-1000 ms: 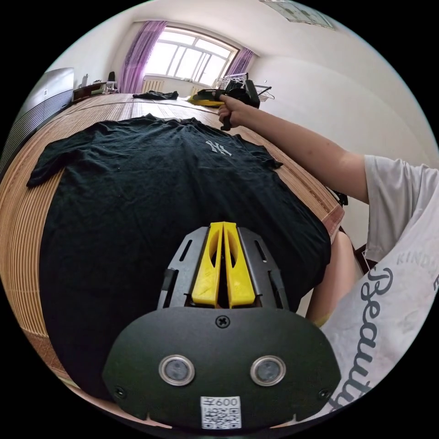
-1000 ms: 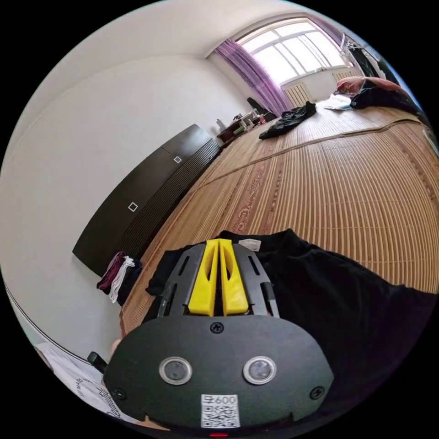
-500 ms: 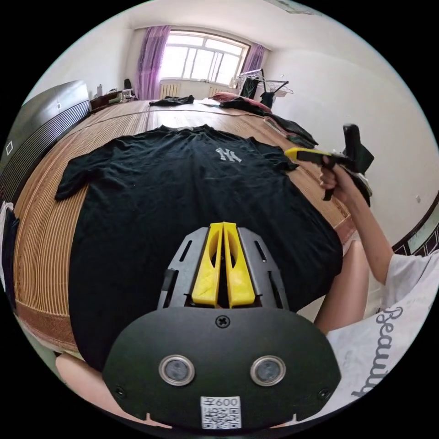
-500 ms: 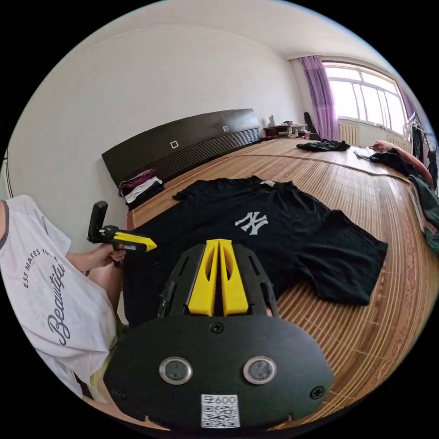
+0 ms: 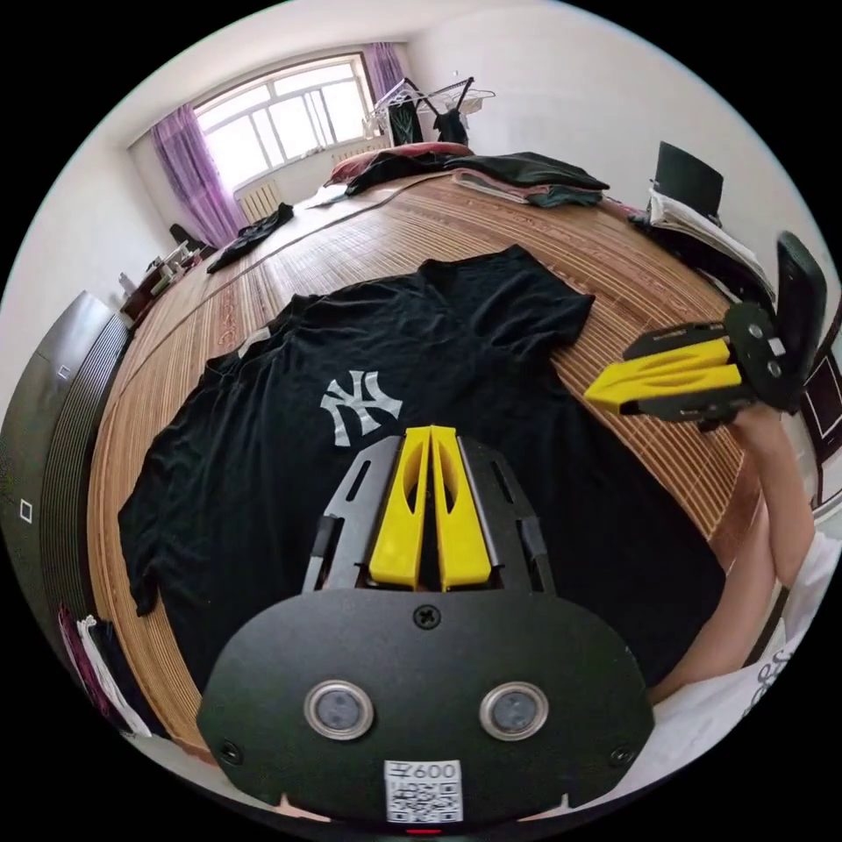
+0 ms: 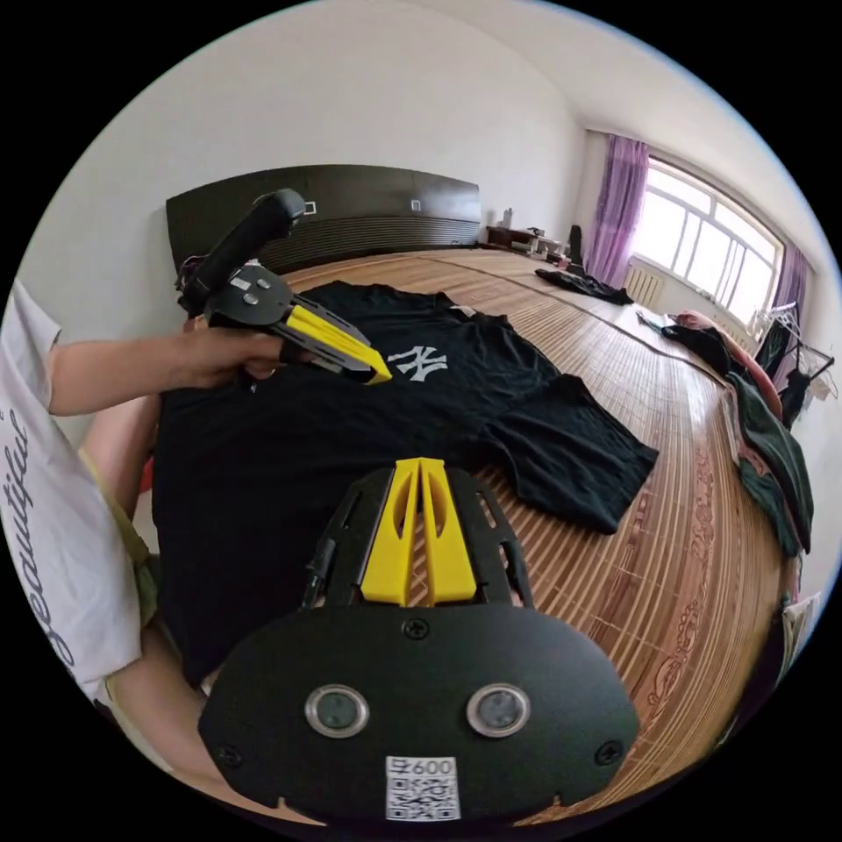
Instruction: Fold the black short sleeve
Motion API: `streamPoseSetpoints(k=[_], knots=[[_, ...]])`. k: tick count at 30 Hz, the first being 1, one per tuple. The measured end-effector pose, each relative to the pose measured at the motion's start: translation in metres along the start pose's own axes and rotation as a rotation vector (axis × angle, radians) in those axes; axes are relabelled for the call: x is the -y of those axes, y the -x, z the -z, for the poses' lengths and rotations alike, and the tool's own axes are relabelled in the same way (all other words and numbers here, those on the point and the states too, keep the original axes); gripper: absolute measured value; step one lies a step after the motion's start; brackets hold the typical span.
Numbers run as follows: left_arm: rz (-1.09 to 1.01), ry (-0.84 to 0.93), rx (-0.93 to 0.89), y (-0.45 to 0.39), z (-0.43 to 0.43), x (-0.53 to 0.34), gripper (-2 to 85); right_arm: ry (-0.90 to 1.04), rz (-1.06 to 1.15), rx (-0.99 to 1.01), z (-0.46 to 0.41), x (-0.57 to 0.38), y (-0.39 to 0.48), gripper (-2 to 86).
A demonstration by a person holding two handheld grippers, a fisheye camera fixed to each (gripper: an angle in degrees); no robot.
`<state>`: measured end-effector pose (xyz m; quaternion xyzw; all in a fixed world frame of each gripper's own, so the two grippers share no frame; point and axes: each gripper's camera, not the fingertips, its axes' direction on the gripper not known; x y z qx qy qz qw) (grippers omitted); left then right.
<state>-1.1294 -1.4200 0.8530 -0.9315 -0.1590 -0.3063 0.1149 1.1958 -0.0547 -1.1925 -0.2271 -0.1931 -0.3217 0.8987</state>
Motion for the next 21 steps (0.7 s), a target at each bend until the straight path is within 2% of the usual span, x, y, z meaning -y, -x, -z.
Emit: streamPoseSetpoints(k=[2,4,8,12,13,15,18,21], knots=[[-0.034,-0.024,0.003,0.009,-0.033,0.027,0.8,0.070,-0.050,-0.051,-0.005,0.009,-0.004,-0.9],[-0.011,-0.020,0.026,0.022,-0.056,0.048,0.8,0.036,-0.109,-0.020,0.007,0.014,-0.013,-0.9],[-0.086,-0.038,0.036,0.040,-0.108,0.098,0.7,-0.055,-0.135,0.271,0.028,0.025,-0.023,-0.9],[-0.120,0.004,0.086,0.061,-0.160,0.145,0.7,0.090,-0.114,0.214,0.011,0.045,-0.015,-0.9],[-0.101,0.007,0.157,0.071,-0.173,0.158,0.7,0.146,-0.106,0.186,0.006,0.050,-0.013,-0.9],[-0.067,0.011,0.206,0.089,-0.196,0.173,0.7,0.159,-0.100,0.182,0.009,0.056,-0.013,-0.9],[-0.043,0.141,0.113,0.117,-0.253,0.191,0.7,0.163,-0.141,0.218,0.017,0.062,-0.022,-0.9],[-0.067,0.089,0.175,0.124,-0.280,0.187,0.7,0.166,-0.195,0.273,0.023,0.067,-0.036,-0.9]])
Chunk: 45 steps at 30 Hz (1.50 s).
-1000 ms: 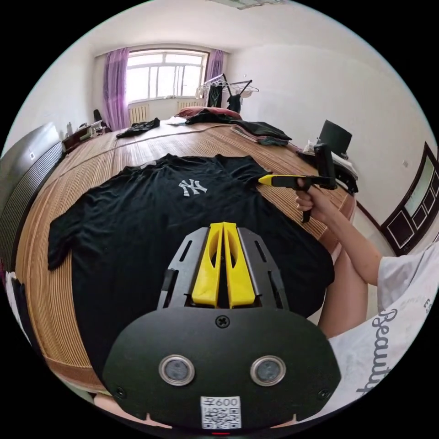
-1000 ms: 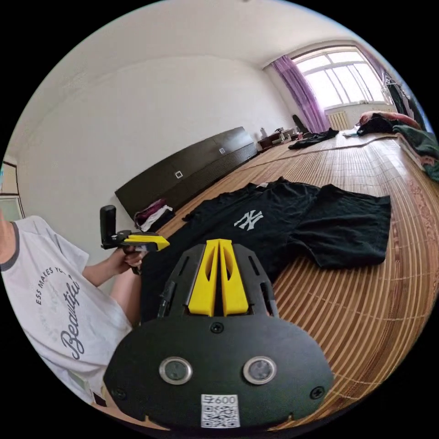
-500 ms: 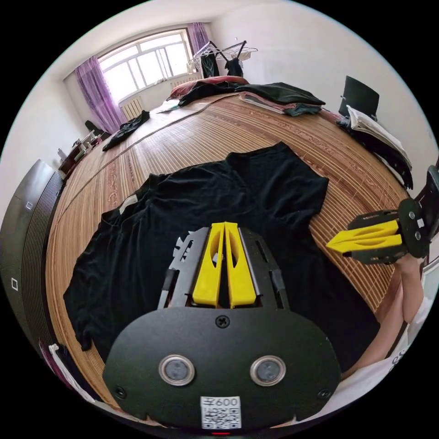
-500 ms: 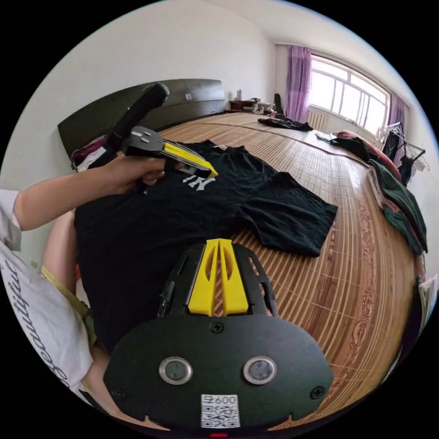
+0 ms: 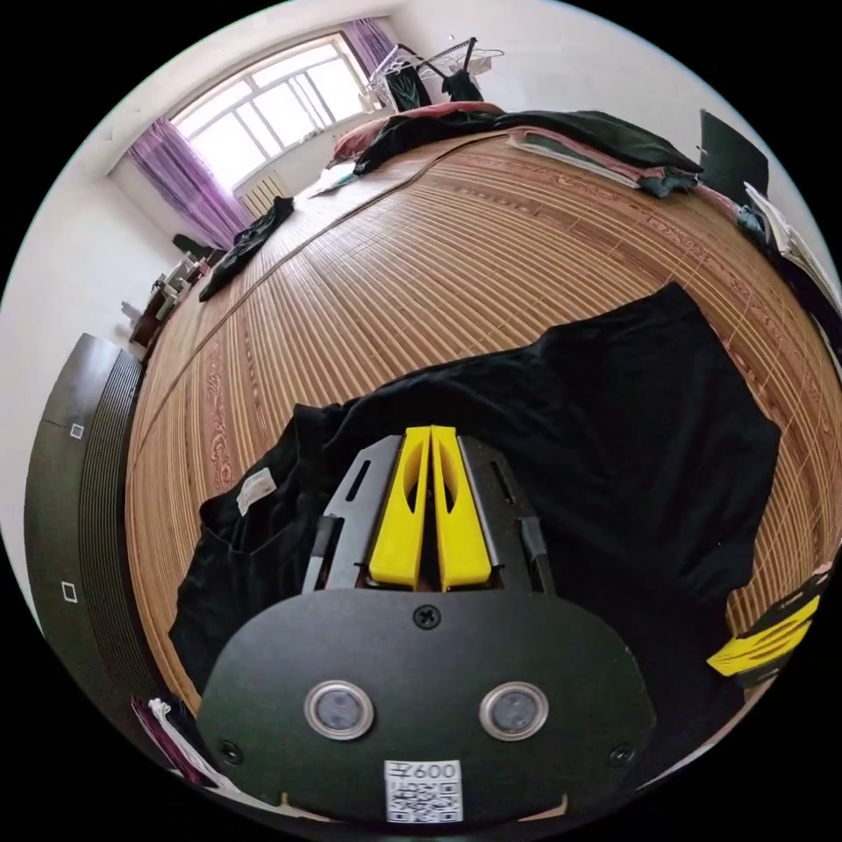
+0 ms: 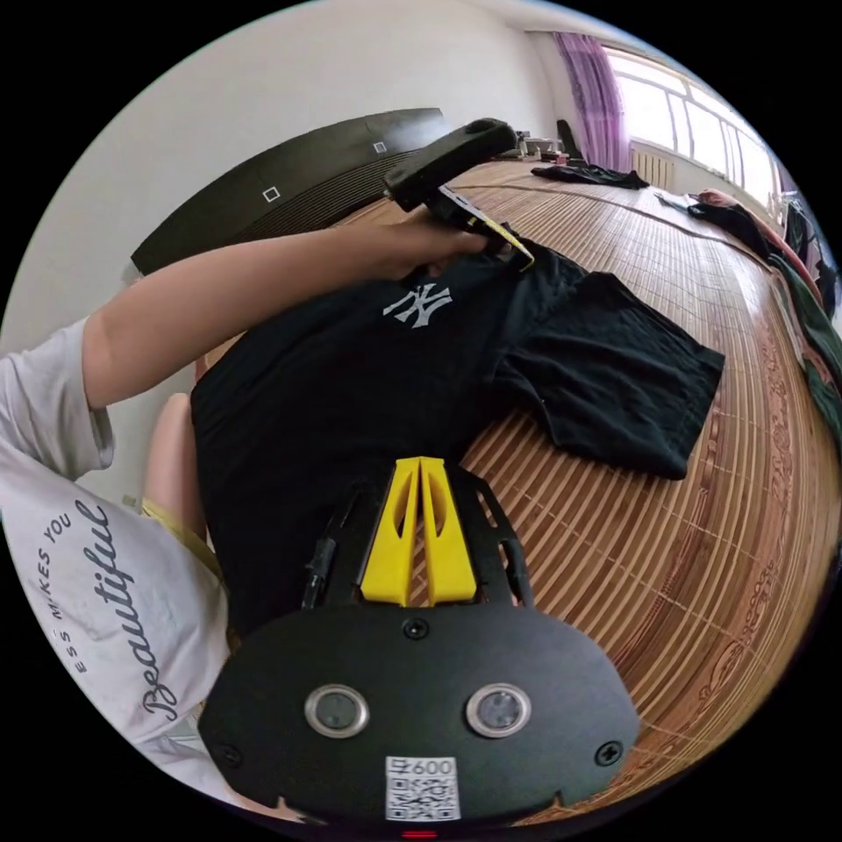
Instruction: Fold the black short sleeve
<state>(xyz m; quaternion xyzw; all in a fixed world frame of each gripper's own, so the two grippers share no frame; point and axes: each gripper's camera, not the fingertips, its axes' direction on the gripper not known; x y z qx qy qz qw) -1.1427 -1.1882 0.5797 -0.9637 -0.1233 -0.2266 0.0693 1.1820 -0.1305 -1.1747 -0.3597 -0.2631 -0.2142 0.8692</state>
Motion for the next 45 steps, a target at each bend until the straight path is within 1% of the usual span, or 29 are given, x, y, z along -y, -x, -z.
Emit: streamPoseSetpoints(k=[1,3,6,7,8,10,12,14,16,17,19,21,22,23,25,26,27,29,30,32,33,34,35,36,38,40,42,44,45], knots=[[0.006,-0.030,0.017,0.004,-0.006,-0.002,0.7,0.002,-0.012,0.017,0.003,0.003,-0.003,-0.9],[0.044,-0.045,-0.013,0.022,-0.012,-0.002,0.7,0.001,-0.019,0.027,0.008,0.006,-0.004,-0.9],[0.051,-0.090,-0.180,0.066,-0.006,-0.008,0.8,-0.004,-0.023,0.039,0.017,0.008,-0.002,-0.9],[0.052,-0.127,-0.250,0.090,0.004,-0.015,0.8,-0.005,-0.023,0.037,0.020,0.010,0.000,-0.9],[0.072,-0.179,-0.277,0.114,0.018,-0.025,0.8,-0.004,-0.019,0.027,0.023,0.011,0.004,-0.9],[0.079,-0.275,-0.281,0.148,0.038,-0.041,0.8,0.000,-0.006,0.004,0.026,0.014,0.012,-0.9],[0.133,-0.255,-0.215,0.182,0.044,-0.045,0.8,0.002,0.007,-0.016,0.029,0.017,0.020,-0.9],[0.150,-0.173,-0.157,0.215,0.036,-0.039,0.8,-0.001,0.006,-0.017,0.034,0.018,0.023,-0.9],[0.129,-0.114,-0.137,0.229,0.023,-0.030,0.7,-0.004,-0.008,0.000,0.039,0.018,0.021,-0.9],[0.129,-0.083,-0.100,0.236,0.014,-0.023,0.7,-0.005,-0.016,0.012,0.042,0.019,0.020,-0.9],[0.132,-0.083,-0.073,0.244,0.002,-0.015,0.7,-0.005,-0.025,0.024,0.045,0.020,0.019,-0.9],[0.084,-0.073,-0.089,0.248,-0.014,-0.005,0.7,-0.005,-0.029,0.030,0.049,0.020,0.020,-0.9],[0.052,-0.004,-0.043,0.248,-0.031,0.003,0.7,-0.003,-0.031,0.031,0.050,0.021,0.021,-0.9],[0.047,0.012,0.024,0.249,-0.041,0.008,0.7,-0.001,-0.033,0.031,0.052,0.022,0.022,-0.9],[0.081,-0.021,0.075,0.260,-0.045,0.009,0.7,0.000,-0.034,0.028,0.055,0.024,0.024,-0.9],[0.162,-0.036,0.048,0.279,-0.046,0.007,0.7,0.001,-0.033,0.027,0.056,0.025,0.026,-0.8],[0.195,-0.037,0.023,0.290,-0.046,0.007,0.7,0.001,-0.033,0.027,0.057,0.026,0.026,-0.8],[0.307,-0.045,-0.130,0.347,-0.044,0.000,0.7,0.001,-0.040,0.033,0.060,0.028,0.026,-0.8],[0.338,-0.051,-0.174,0.361,-0.043,-0.004,0.7,0.000,-0.040,0.033,0.061,0.028,0.027,-0.8],[0.416,-0.087,-0.352,0.413,-0.038,-0.024,0.6,-0.006,-0.041,0.038,0.066,0.027,0.028,-0.8],[0.446,-0.092,-0.411,0.427,-0.037,-0.031,0.6,-0.006,-0.042,0.039,0.067,0.027,0.029,-0.8],[0.541,-0.125,-0.547,0.455,-0.036,-0.049,0.5,-0.006,-0.042,0.038,0.069,0.027,0.030,-0.8],[0.637,-0.222,-0.690,0.479,-0.032,-0.074,0.4,-0.006,-0.040,0.034,0.071,0.027,0.032,-0.8],[0.685,-0.289,-0.755,0.490,-0.030,-0.088,0.4,-0.005,-0.038,0.032,0.071,0.027,0.033,-0.8],[0.906,-0.558,-0.937,0.520,-0.019,-0.146,0.3,-0.007,-0.037,0.030,0.076,0.027,0.035,-0.8],[0.998,-0.643,-0.975,0.525,-0.009,-0.175,0.3,-0.010,-0.046,0.042,0.079,0.026,0.034,-0.8],[0.941,-0.608,-0.978,0.514,0.007,-0.180,0.2,-0.012,-0.064,0.067,0.082,0.025,0.029,-0.9],[0.711,-0.433,-1.025,0.475,0.025,-0.164,0.2,-0.017,-0.096,0.106,0.087,0.023,0.021,-0.9],[0.641,-0.378,-1.025,0.460,0.030,-0.158,0.2,-0.019,-0.103,0.115,0.088,0.022,0.019,-0.9]])
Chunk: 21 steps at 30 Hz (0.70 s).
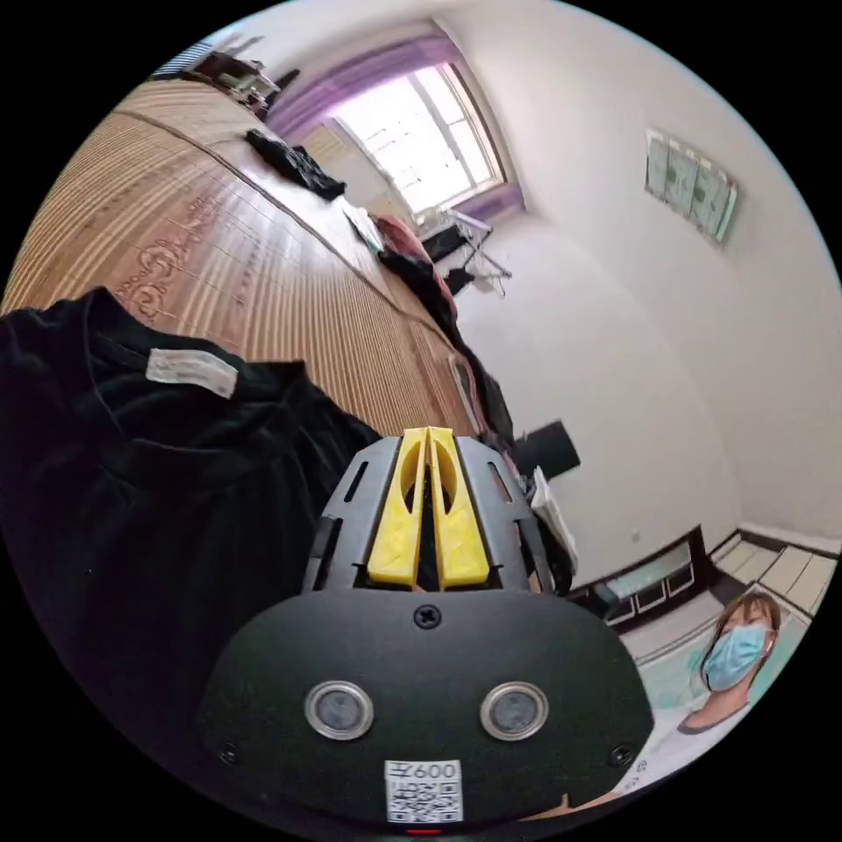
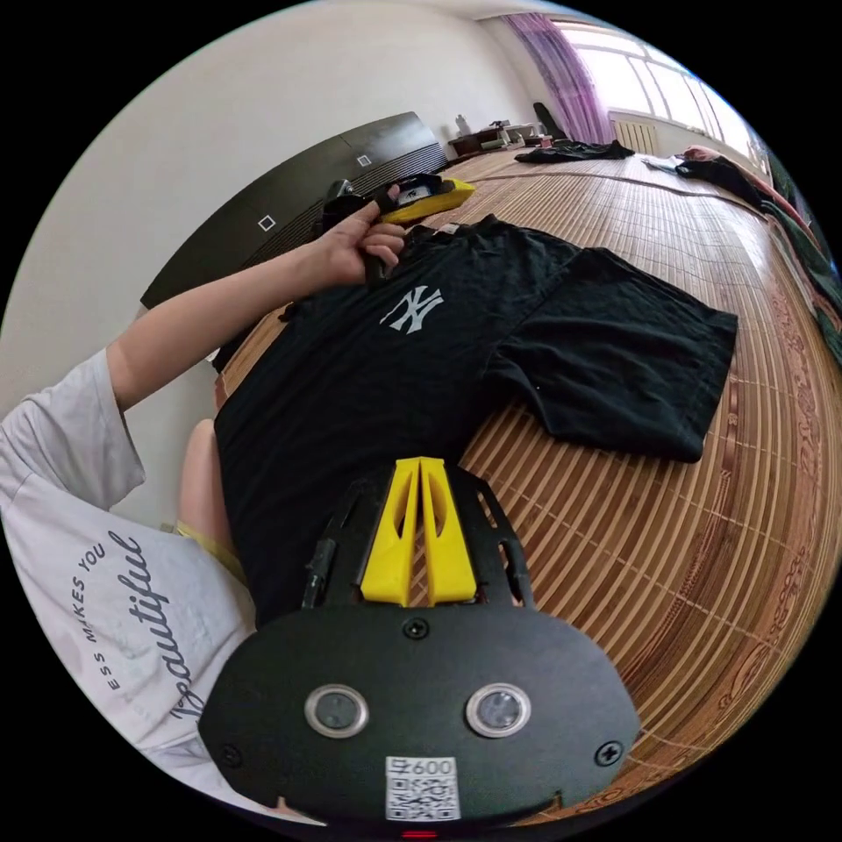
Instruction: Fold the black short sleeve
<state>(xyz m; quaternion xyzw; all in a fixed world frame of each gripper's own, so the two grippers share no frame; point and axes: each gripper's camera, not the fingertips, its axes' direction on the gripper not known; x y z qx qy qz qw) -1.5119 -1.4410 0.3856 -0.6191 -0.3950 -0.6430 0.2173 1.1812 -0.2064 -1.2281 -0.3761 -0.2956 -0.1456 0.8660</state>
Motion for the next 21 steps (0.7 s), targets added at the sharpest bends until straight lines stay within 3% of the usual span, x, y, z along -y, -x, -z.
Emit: streamPoseSetpoints(k=[2,4,7,11,21], knots=[[-0.180,0.294,0.146,-0.055,-0.050,-0.033,0.1,-0.005,-0.017,0.018,0.004,-0.001,-0.003,-0.9],[-0.335,0.475,0.262,-0.095,-0.093,-0.064,0.1,-0.006,-0.018,0.015,0.006,-0.002,0.000,-0.9],[-0.459,0.581,0.342,-0.136,-0.151,-0.108,0.1,-0.005,-0.010,0.007,0.009,-0.004,0.005,-0.8],[-0.450,0.534,0.424,-0.149,-0.204,-0.144,0.3,0.005,-0.012,0.013,0.013,-0.005,0.005,-0.9],[-0.584,0.351,0.455,-0.197,-0.210,-0.218,0.1,0.001,-0.005,0.016,0.023,-0.008,0.012,-0.9]])
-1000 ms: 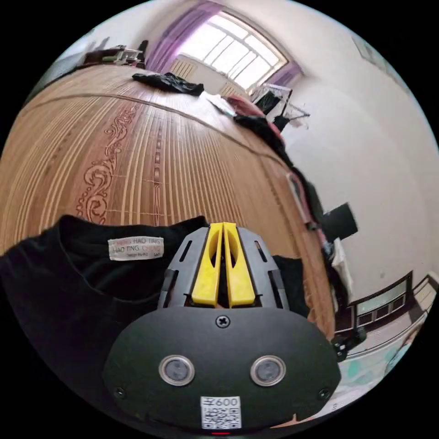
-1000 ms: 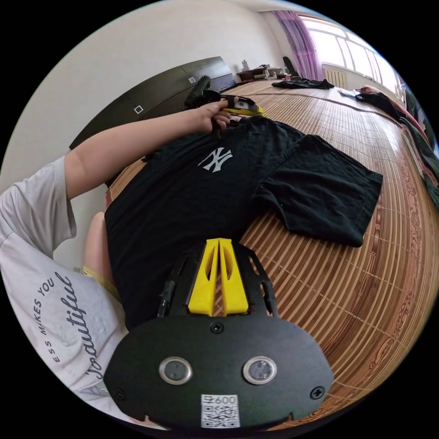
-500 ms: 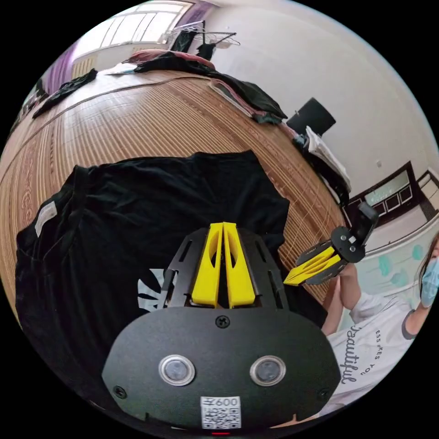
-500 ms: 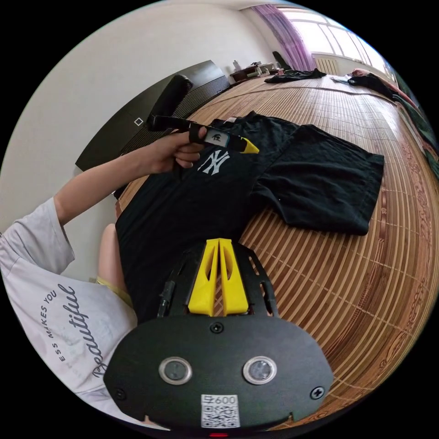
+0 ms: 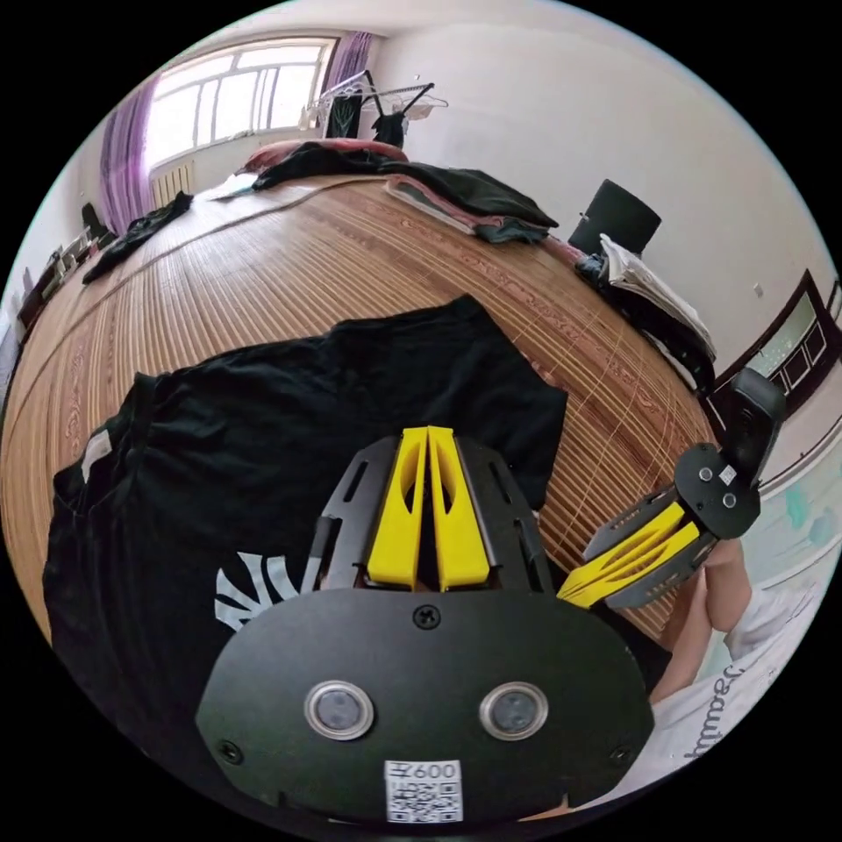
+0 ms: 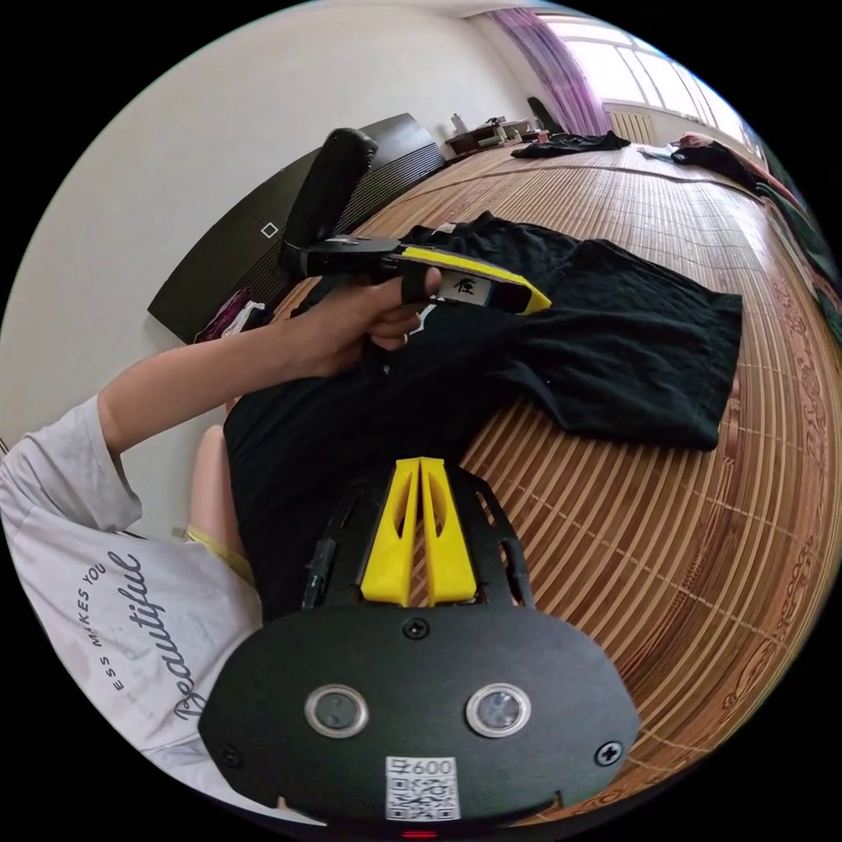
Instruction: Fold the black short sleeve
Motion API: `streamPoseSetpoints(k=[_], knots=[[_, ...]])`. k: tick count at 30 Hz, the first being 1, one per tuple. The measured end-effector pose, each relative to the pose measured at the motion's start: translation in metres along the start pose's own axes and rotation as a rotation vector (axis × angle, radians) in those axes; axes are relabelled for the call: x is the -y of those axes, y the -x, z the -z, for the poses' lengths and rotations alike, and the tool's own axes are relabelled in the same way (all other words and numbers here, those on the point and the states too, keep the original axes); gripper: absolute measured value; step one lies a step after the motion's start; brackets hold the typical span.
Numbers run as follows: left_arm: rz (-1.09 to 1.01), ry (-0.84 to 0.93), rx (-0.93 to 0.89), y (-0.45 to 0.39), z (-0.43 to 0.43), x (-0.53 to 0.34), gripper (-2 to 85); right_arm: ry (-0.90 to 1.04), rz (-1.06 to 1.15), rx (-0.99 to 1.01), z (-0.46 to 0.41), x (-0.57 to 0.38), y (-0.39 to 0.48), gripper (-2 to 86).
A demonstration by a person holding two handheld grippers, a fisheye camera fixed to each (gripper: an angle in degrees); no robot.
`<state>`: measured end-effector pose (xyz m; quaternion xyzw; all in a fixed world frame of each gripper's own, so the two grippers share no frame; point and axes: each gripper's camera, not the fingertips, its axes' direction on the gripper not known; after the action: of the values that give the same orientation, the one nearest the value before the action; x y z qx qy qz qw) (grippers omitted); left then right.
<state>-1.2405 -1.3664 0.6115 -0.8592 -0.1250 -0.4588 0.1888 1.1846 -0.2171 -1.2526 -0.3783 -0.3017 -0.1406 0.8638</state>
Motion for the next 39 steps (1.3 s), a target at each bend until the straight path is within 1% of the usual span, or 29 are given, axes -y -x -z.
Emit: streamPoseSetpoints(k=[2,3,4,5,6,8,10,12,13,14,16,18,19,20,21,22,23,25,27,29,30,32,34,35,36,37,38,39], knots=[[-0.115,-0.181,0.125,-0.031,0.023,-0.002,0.2,0.002,0.005,-0.012,0.001,0.000,0.005,-0.9],[-0.132,-0.197,0.168,-0.037,0.024,0.000,0.3,0.003,0.006,-0.014,0.001,0.000,0.006,-0.9],[-0.157,-0.180,0.255,-0.045,0.018,0.010,0.3,0.003,0.009,-0.017,0.001,0.000,0.008,-0.9],[-0.182,-0.115,0.318,-0.048,0.004,0.024,0.3,0.003,0.009,-0.018,0.002,0.000,0.009,-0.9],[-0.191,-0.077,0.341,-0.049,-0.005,0.032,0.4,0.002,0.009,-0.017,0.002,0.000,0.009,-0.9],[-0.184,0.053,0.410,-0.043,-0.042,0.062,0.5,0.004,0.008,-0.017,0.002,0.000,0.011,-0.8],[-0.127,0.103,0.445,-0.036,-0.068,0.081,0.5,0.006,0.012,-0.020,0.002,0.000,0.013,-0.8],[-0.091,0.125,0.409,-0.031,-0.096,0.094,0.6,0.007,0.028,-0.032,0.003,0.000,0.018,-0.8],[-0.058,0.182,0.374,-0.027,-0.121,0.100,0.6,0.011,0.042,-0.044,0.002,0.001,0.021,-0.9],[-0.016,0.126,0.411,-0.029,-0.127,0.104,0.6,0.013,0.065,-0.062,0.002,0.001,0.027,-0.9],[0.017,0.101,0.440,-0.034,-0.138,0.107,0.7,0.018,0.097,-0.095,0.000,0.003,0.035,-0.9],[0.007,0.101,0.478,-0.047,-0.139,0.112,0.7,0.026,0.124,-0.115,-0.001,0.004,0.040,-0.9],[-0.027,0.071,0.464,-0.059,-0.131,0.112,0.7,0.026,0.117,-0.112,-0.001,0.004,0.039,-0.9],[-0.075,-0.017,0.485,-0.075,-0.112,0.103,0.8,0.021,0.091,-0.093,0.001,0.004,0.034,-0.8],[-0.077,-0.074,0.524,-0.082,-0.098,0.096,0.8,0.016,0.076,-0.081,0.002,0.004,0.031,-0.8],[-0.063,-0.183,0.608,-0.094,-0.070,0.077,0.8,0.011,0.057,-0.061,0.003,0.004,0.027,-0.8],[-0.076,-0.267,0.653,-0.103,-0.041,0.054,0.9,0.010,0.054,-0.053,0.004,0.004,0.026,-0.8],[-0.155,-0.310,0.669,-0.106,-0.007,0.015,0.9,0.012,0.059,-0.062,0.004,0.005,0.028,-0.8],[-0.186,-0.247,0.705,-0.088,0.018,-0.022,0.9,0.011,0.066,-0.073,0.004,0.005,0.030,-0.9],[-0.150,-0.127,0.774,-0.031,0.047,-0.065,0.9,0.010,0.071,-0.088,0.004,0.006,0.033,-0.9],[-0.125,-0.105,0.801,-0.011,0.055,-0.075,0.9,0.009,0.071,-0.091,0.004,0.006,0.033,-0.9],[0.060,-0.019,0.901,0.079,0.092,-0.107,0.9,0.004,0.063,-0.097,0.003,0.006,0.033,-0.9],[0.151,0.054,0.943,0.138,0.111,-0.120,0.9,0.000,0.060,-0.098,0.004,0.007,0.032,-0.8],[0.196,0.079,0.943,0.172,0.120,-0.123,0.9,0.000,0.060,-0.098,0.003,0.008,0.031,-0.8],[0.232,0.071,0.932,0.187,0.126,-0.123,0.9,0.001,0.059,-0.098,0.003,0.008,0.030,-0.8],[0.302,0.056,0.874,0.217,0.133,-0.119,0.9,0.002,0.058,-0.097,0.003,0.009,0.029,-0.8],[0.343,0.086,0.791,0.246,0.130,-0.109,0.8,-0.001,0.059,-0.098,0.003,0.010,0.028,-0.8],[0.359,0.120,0.761,0.260,0.125,-0.103,0.8,-0.002,0.059,-0.098,0.003,0.010,0.027,-0.8]])
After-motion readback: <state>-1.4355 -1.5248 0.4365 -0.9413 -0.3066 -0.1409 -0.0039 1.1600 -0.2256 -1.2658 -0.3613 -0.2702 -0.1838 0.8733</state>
